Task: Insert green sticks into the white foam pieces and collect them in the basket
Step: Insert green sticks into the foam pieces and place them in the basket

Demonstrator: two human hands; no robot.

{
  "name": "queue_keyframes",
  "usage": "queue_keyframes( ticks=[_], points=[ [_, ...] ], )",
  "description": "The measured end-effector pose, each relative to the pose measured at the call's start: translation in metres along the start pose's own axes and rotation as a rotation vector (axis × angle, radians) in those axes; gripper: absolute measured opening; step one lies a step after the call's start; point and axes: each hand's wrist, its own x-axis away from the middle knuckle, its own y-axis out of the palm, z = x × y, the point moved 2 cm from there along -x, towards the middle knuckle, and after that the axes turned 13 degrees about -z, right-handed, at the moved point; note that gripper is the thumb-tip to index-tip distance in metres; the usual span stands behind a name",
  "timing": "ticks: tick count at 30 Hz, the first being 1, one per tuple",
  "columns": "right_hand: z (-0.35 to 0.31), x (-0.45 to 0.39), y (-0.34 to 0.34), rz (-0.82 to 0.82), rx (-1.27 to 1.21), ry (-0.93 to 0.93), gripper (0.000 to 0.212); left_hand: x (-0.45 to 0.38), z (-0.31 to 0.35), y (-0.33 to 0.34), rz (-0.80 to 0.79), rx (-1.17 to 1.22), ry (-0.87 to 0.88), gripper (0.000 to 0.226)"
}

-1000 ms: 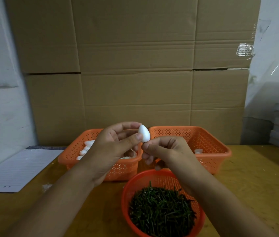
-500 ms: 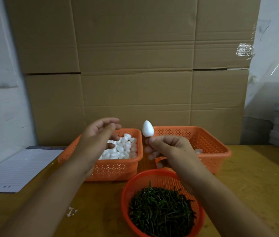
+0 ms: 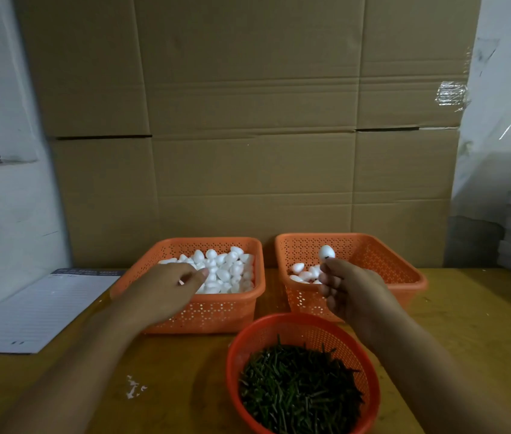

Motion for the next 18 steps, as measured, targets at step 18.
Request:
queue_keyframes(
  ticks=[18],
  points=[
    [0.006,-0.002,0.002,-0.176,0.273,0.019,0.018,-0.003,0.017,0.022,-0.214,-0.182,-0.055,0.066]
  ],
)
